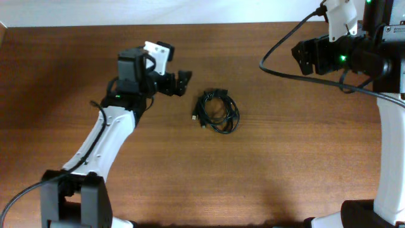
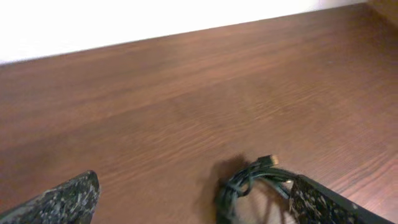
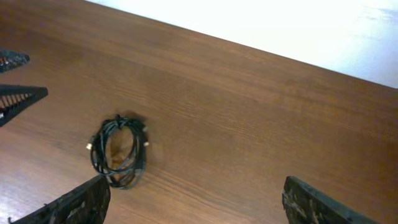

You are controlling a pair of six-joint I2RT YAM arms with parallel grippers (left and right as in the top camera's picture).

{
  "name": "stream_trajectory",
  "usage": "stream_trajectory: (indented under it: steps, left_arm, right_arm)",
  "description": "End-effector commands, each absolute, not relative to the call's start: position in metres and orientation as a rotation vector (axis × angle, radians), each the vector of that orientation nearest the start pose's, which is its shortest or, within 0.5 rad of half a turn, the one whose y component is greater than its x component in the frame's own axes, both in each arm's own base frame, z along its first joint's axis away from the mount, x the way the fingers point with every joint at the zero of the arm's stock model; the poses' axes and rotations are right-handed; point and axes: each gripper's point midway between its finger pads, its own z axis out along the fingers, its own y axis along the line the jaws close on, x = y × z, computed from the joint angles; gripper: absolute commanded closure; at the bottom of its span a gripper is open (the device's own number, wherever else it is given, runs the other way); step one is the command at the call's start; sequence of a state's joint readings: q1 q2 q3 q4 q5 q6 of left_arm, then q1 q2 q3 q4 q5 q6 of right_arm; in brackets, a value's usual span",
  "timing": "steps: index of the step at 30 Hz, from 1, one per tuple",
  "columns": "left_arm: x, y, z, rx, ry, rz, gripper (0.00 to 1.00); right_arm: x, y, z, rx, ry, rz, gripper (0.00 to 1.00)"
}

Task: Untangle cables
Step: 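Move the left gripper down onto the black cable bundle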

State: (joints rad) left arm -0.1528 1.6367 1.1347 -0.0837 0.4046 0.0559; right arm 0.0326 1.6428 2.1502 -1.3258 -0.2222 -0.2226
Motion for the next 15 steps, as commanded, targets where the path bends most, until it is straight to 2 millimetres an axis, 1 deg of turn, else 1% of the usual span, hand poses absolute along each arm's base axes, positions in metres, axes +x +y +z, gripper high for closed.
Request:
stream_trajectory:
  steps: [1,3,5,6,8,9,12,15]
  left_arm:
    - [0.453,-0.167,0.164,0.537,2.12,-0.509,0.01]
    - [0.452,-0.172,0.133,0.545,2.196,-0.472,0.02]
    - [0.445,-0.178,0.103,0.568,2.281,-0.491,0.01]
    - [0.441,-0.178,0.093,0.57,2.312,-0.498,0.01]
    - [0.429,-0.18,0.073,0.638,2.37,-0.525,0.01]
    - [0.425,-0.179,0.069,0.631,2.396,-0.528,0.01]
    - [0.427,-0.174,0.067,0.616,2.407,-0.49,0.01]
    - [0.417,-0.175,0.061,0.627,2.447,-0.507,0.01]
  right_arm:
    - [0.389,0.046,0.372,-0.409,2.332,0.138,0.12]
    - [0.389,0.046,0.372,-0.409,2.333,0.137,0.12]
    - [0.389,0.046,0.371,-0.409,2.337,0.138,0.12]
    - [0.388,0.046,0.371,-0.409,2.338,0.138,0.12]
    - [0.388,0.046,0.371,-0.409,2.339,0.139,0.12]
    - [0.388,0.046,0.37,-0.409,2.341,0.139,0.12]
    - [0.387,0.046,0.369,-0.409,2.347,0.141,0.12]
    - [0.384,0.046,0.367,-0.409,2.361,0.144,0.12]
